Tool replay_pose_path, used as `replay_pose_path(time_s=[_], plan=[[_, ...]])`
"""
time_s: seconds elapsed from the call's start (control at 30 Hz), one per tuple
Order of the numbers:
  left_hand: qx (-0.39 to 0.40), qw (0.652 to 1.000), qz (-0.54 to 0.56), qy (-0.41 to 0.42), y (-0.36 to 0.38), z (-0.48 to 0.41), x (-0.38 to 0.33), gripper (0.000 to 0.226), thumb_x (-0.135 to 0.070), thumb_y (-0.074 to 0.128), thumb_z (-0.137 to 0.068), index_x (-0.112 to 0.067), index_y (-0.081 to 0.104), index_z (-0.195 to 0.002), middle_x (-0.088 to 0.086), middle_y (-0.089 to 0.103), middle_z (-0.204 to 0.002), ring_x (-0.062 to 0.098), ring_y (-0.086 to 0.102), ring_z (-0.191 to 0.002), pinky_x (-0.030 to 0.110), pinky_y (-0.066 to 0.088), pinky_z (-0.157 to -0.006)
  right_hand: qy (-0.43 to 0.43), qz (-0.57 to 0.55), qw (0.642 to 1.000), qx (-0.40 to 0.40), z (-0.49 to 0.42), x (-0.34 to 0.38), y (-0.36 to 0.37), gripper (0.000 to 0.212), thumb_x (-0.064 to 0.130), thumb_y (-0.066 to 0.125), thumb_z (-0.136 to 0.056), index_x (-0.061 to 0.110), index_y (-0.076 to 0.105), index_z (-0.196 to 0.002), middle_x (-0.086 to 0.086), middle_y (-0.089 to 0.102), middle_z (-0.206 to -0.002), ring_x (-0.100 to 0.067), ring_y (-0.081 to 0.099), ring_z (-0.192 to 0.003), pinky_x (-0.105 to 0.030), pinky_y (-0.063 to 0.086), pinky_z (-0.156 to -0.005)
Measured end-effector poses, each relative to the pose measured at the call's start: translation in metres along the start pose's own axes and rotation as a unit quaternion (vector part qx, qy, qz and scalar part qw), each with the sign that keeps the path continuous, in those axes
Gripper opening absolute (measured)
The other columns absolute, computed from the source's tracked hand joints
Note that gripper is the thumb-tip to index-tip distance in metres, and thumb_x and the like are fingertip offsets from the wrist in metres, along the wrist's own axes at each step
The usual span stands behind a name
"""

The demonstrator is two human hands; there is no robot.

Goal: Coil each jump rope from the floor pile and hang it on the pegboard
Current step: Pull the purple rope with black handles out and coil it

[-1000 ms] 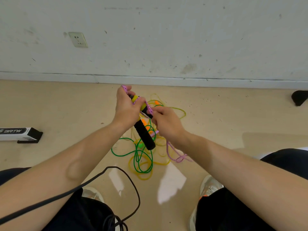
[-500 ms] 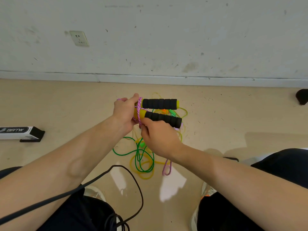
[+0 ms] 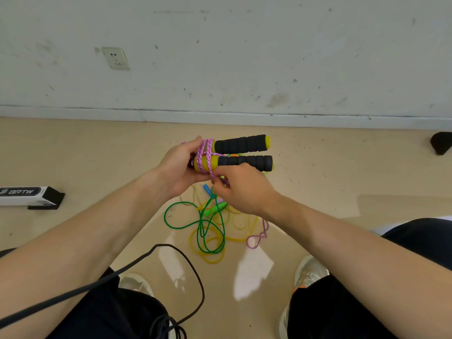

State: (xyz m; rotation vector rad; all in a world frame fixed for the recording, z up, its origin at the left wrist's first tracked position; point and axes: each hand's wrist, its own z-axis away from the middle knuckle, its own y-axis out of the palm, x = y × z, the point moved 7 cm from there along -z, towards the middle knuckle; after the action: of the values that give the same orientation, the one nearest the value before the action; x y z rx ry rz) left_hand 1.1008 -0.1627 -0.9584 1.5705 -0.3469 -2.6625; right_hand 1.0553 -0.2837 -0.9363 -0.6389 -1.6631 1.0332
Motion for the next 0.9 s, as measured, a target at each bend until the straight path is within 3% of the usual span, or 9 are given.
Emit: replay_pose_path(time_s=[0.13, 0.3, 0.4, 0.5, 0.7, 0.8, 0.9], plan=[[0.007, 1.000, -0.011, 0.028, 0.001, 0.003, -0.003, 0.037, -0.023, 0.051, -0.103, 0.005, 0.056, -0.128, 0.026, 0.068, -0.114, 0.032, 0.070, -0.091, 0.044, 0.060, -0.072, 0.005, -0.013, 1.000, 0.008, -0.001, -0.005, -0.002, 0.021, 0.031, 0.046, -0.093, 0.020, 0.056, -0.078, 0.002, 0.053, -0.061, -0.021, 0.051, -0.058, -0.031, 0.040, -0.051], [0.012, 0.998, -0.026, 0.052, 0.005, 0.006, -0.002, 0.043, -0.024, 0.059, -0.099, 0.007, 0.055, -0.128, 0.027, 0.066, -0.108, 0.033, 0.065, -0.088, 0.047, 0.061, -0.073, -0.007, -0.014, 1.000, 0.016, 0.000, -0.001, -0.001, 0.020, 0.031, 0.048, -0.092, 0.021, 0.057, -0.077, 0.002, 0.054, -0.062, -0.021, 0.050, -0.058, -0.035, 0.046, -0.054], [0.019, 0.998, -0.030, 0.060, 0.005, 0.004, -0.003, 0.044, -0.026, 0.061, -0.097, 0.005, 0.057, -0.128, 0.032, 0.064, -0.119, 0.036, 0.064, -0.096, 0.054, 0.059, -0.084, -0.016, 0.004, 1.000, 0.009, -0.001, 0.000, -0.004, 0.020, 0.031, 0.048, -0.091, 0.021, 0.056, -0.076, 0.002, 0.051, -0.059, -0.021, 0.048, -0.057, -0.032, 0.040, -0.051], [0.022, 0.997, -0.030, 0.069, 0.004, 0.003, -0.006, 0.049, -0.025, 0.067, -0.093, 0.005, 0.055, -0.128, 0.029, 0.066, -0.115, 0.035, 0.065, -0.095, 0.053, 0.059, -0.083, -0.022, 0.010, 1.000, 0.002, -0.002, 0.000, -0.007, 0.021, 0.030, 0.047, -0.092, 0.021, 0.056, -0.076, 0.003, 0.048, -0.058, -0.020, 0.047, -0.055, -0.030, 0.036, -0.050], [-0.034, 0.997, -0.016, 0.060, -0.007, -0.002, -0.009, 0.095, -0.026, 0.089, -0.062, -0.001, 0.043, -0.142, 0.023, 0.063, -0.126, 0.031, 0.073, -0.093, 0.042, 0.059, -0.069, -0.037, 0.019, 0.999, -0.013, 0.000, -0.001, 0.004, 0.026, 0.033, 0.037, -0.104, 0.020, 0.058, -0.094, -0.002, 0.063, -0.078, -0.027, 0.061, -0.067, -0.040, 0.051, -0.058], [-0.061, 0.996, 0.002, 0.064, -0.014, -0.005, -0.013, 0.070, -0.018, 0.083, -0.078, 0.000, 0.050, -0.136, 0.021, 0.069, -0.114, 0.026, 0.073, -0.084, 0.040, 0.060, -0.067, 0.027, -0.133, 0.991, 0.010, 0.003, -0.015, 0.021, 0.028, 0.035, 0.034, -0.106, 0.023, 0.056, -0.095, -0.004, 0.070, -0.096, -0.026, 0.068, -0.080, -0.043, 0.052, -0.069], [-0.067, 0.995, 0.022, 0.064, -0.017, -0.003, -0.020, 0.029, -0.016, 0.074, -0.087, -0.002, 0.066, -0.111, 0.014, 0.071, -0.091, 0.024, 0.070, -0.081, 0.037, 0.061, -0.069, 0.079, -0.227, 0.968, 0.070, 0.005, -0.033, 0.035, 0.036, 0.034, 0.037, -0.106, 0.023, 0.060, -0.081, -0.002, 0.064, -0.078, -0.008, 0.065, -0.072, -0.033, 0.044, -0.062]])
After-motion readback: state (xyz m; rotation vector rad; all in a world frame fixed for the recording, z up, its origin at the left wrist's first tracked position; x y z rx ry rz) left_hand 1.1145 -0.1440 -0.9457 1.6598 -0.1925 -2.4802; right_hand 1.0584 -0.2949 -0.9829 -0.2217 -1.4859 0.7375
